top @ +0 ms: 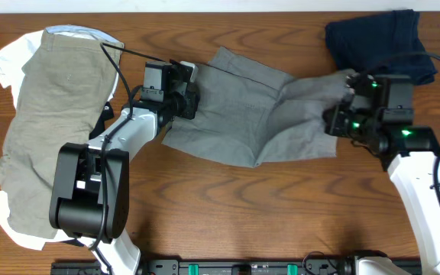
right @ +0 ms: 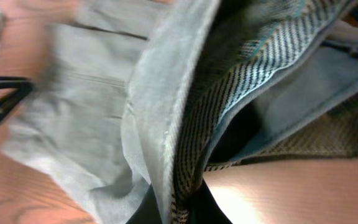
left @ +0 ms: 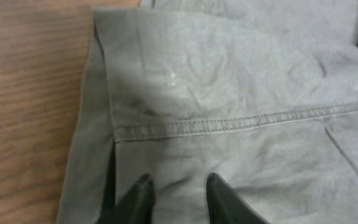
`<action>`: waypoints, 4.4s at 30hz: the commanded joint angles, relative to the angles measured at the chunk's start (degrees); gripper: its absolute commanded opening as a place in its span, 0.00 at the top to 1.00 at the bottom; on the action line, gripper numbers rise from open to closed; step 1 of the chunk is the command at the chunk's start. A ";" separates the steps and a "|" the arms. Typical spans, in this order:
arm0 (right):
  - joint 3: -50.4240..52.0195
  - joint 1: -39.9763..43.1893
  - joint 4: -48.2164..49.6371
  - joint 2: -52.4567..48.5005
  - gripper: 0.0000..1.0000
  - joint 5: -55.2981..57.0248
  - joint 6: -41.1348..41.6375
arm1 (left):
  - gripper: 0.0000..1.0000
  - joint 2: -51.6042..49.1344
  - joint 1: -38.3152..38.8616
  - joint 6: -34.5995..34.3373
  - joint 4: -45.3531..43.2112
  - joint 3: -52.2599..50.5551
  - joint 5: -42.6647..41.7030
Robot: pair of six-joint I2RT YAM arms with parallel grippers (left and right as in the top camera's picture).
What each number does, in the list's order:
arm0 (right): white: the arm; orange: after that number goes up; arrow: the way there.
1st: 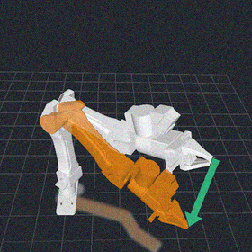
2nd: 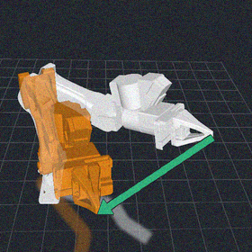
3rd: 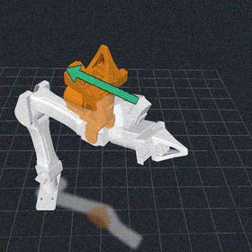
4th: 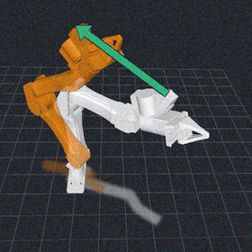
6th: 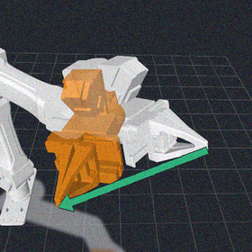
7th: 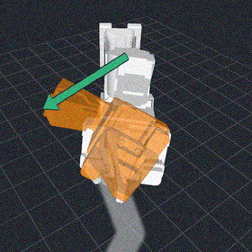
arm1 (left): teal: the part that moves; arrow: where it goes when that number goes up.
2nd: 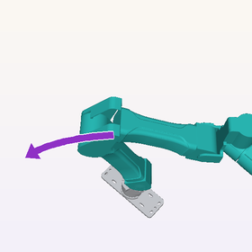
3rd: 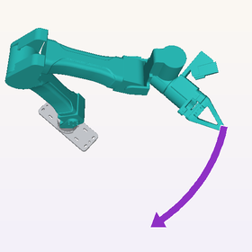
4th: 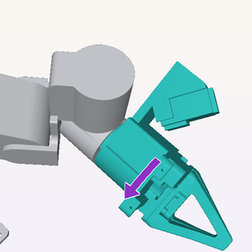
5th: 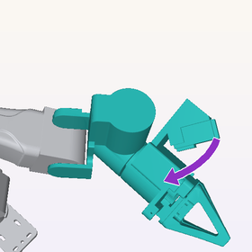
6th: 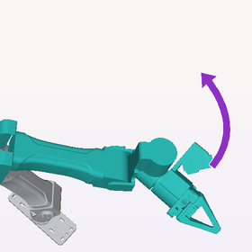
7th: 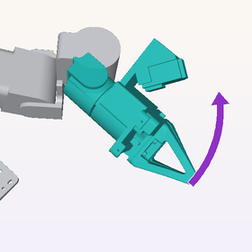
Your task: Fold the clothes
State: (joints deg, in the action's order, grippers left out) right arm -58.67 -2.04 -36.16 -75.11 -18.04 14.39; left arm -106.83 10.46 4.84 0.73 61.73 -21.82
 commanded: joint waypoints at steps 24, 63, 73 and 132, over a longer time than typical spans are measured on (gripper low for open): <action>-2.95 -24.24 44.28 -19.15 0.99 -0.15 10.71 | 0.94 -6.03 -0.24 -4.13 0.11 -0.52 3.56; -17.79 -2.32 -18.69 -4.15 0.99 -5.99 -7.10 | 0.94 -1.11 2.75 -12.07 5.44 -0.22 4.59; -17.77 -16.61 -5.62 -11.67 0.99 -5.75 -5.07 | 0.94 -2.47 2.75 -12.09 5.44 -0.28 4.57; -17.79 -33.11 21.22 -25.62 0.20 -5.66 -1.68 | 0.94 13.94 -14.80 -15.69 16.76 -0.26 17.16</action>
State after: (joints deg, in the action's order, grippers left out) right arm -75.33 -37.39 -14.20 -102.98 -23.59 11.60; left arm -92.82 -4.23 -11.77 17.58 61.49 -5.54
